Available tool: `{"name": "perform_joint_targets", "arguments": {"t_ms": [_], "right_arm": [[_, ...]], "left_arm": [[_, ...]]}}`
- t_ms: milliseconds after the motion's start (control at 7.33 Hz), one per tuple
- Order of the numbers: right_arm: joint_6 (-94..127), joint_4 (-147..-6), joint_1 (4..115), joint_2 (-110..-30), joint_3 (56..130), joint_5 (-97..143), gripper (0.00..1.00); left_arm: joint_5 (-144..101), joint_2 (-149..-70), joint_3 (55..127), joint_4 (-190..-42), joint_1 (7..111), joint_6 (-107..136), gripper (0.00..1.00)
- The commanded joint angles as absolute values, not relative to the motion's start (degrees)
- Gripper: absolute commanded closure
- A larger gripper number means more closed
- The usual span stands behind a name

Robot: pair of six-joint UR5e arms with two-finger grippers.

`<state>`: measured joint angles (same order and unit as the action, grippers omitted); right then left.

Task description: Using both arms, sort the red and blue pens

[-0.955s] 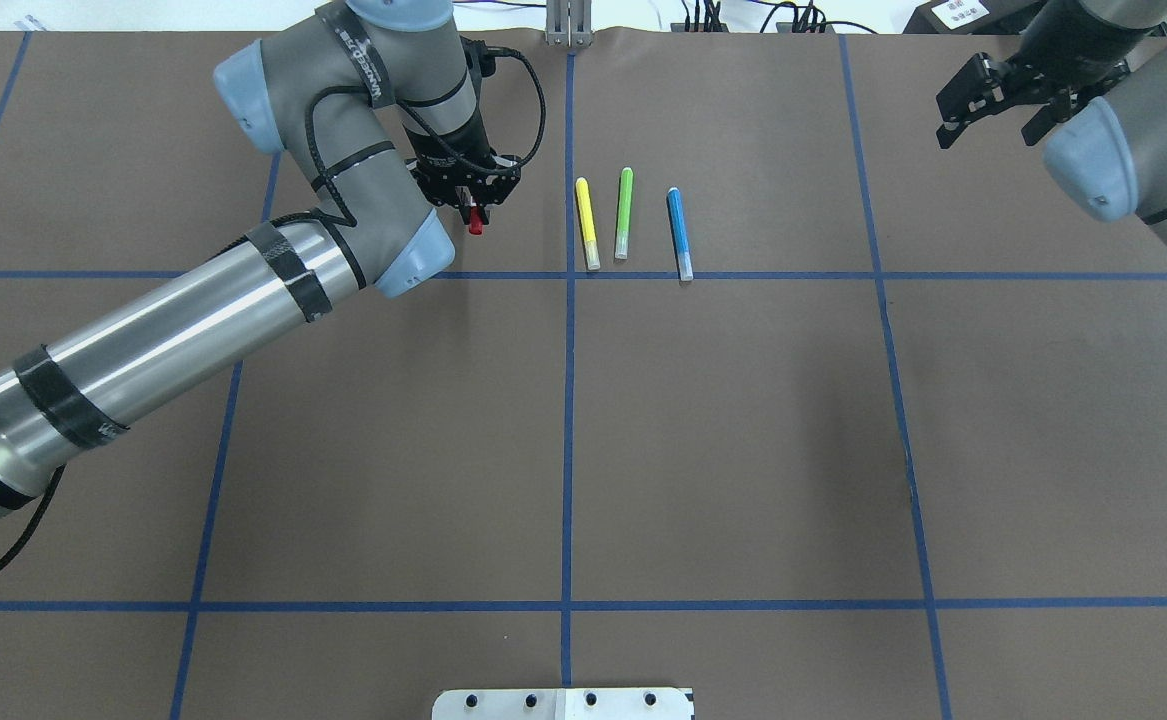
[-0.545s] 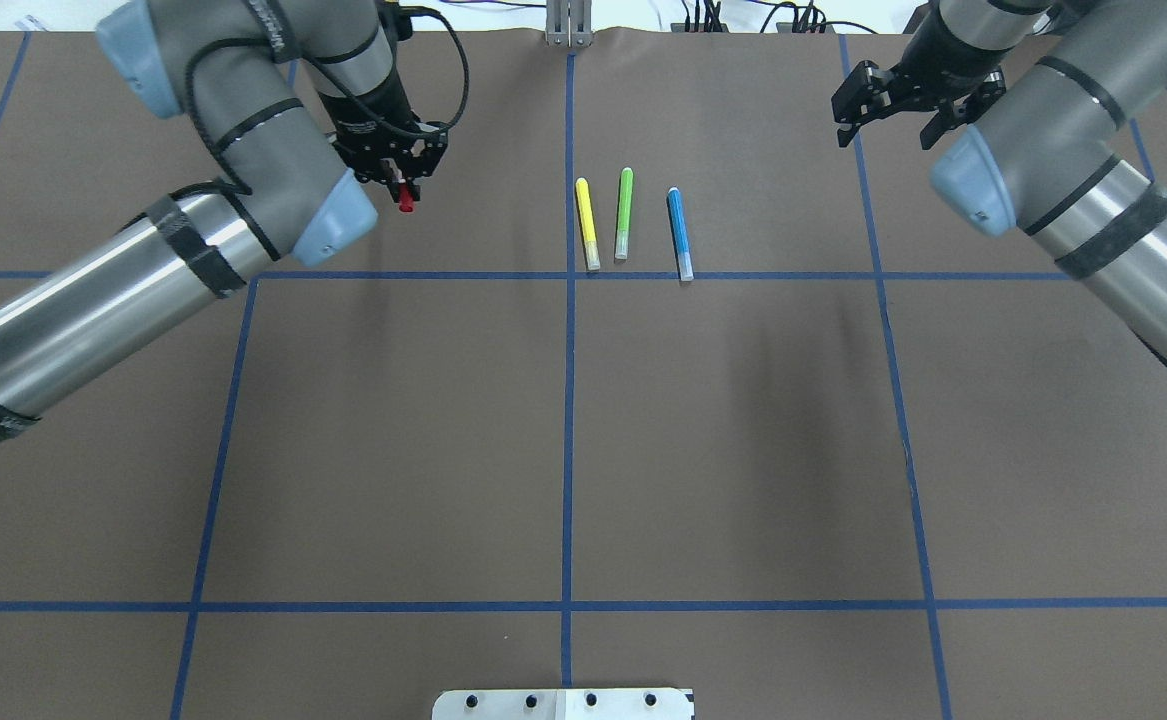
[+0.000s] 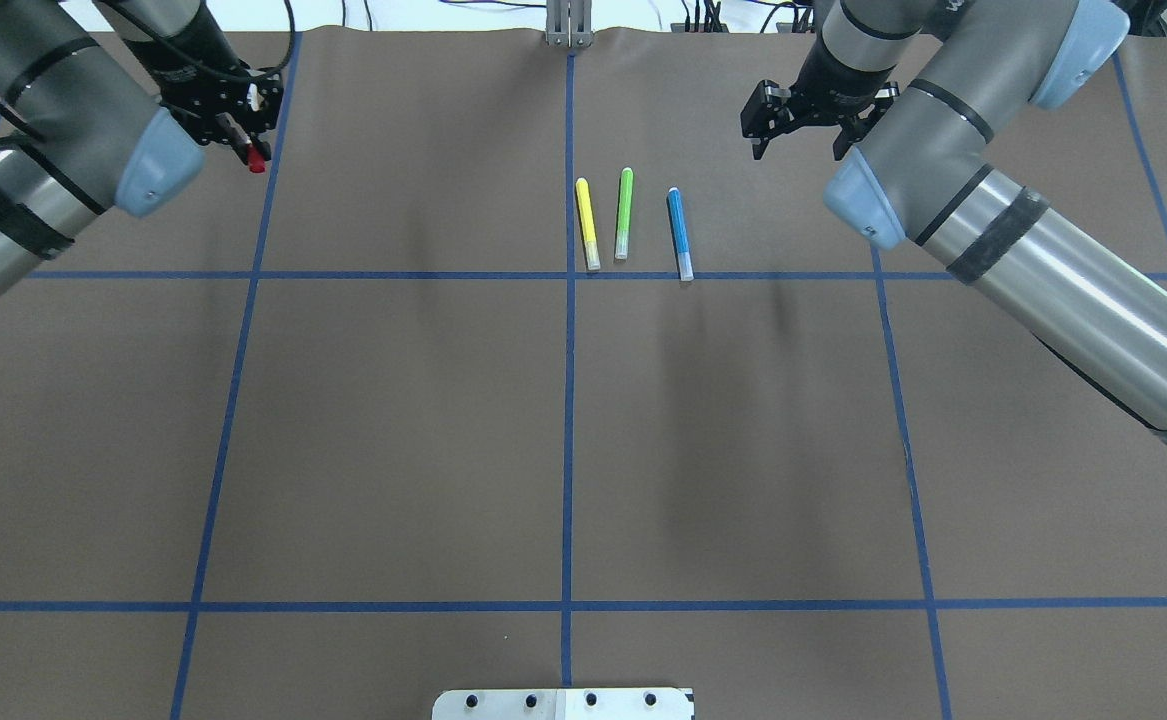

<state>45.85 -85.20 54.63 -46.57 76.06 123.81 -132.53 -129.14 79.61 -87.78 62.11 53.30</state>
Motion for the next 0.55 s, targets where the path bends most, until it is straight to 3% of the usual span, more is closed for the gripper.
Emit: {"name": "perform_joint_targets", "arguments": {"t_ms": [0,409], "right_arm": [[46.5,-85.1,50.7,-44.5,74.2,121.3,0.03],[47.4,-85.0,47.6,-42.5,70.8,119.4,0.11]], "left_arm": [[-133.2,-124.7,83.6,-86.3,66.6,48.4,1.00],[-134.0,-121.1,90.6,-80.1,68.7,46.2,1.00]]}}
